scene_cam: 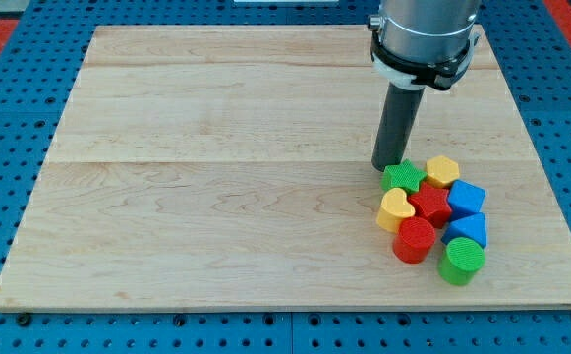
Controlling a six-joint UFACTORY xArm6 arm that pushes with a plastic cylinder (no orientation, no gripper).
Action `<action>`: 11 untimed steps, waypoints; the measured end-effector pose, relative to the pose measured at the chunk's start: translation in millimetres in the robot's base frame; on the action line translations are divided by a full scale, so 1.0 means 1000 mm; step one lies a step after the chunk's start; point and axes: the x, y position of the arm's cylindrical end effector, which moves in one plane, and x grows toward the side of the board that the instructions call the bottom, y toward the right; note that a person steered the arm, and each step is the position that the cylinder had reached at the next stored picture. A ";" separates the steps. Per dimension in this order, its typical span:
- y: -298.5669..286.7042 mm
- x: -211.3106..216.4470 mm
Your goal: Push the blue triangle towards left
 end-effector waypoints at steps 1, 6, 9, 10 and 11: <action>0.000 0.000; 0.175 0.007; 0.081 0.112; 0.063 0.111; 0.023 0.088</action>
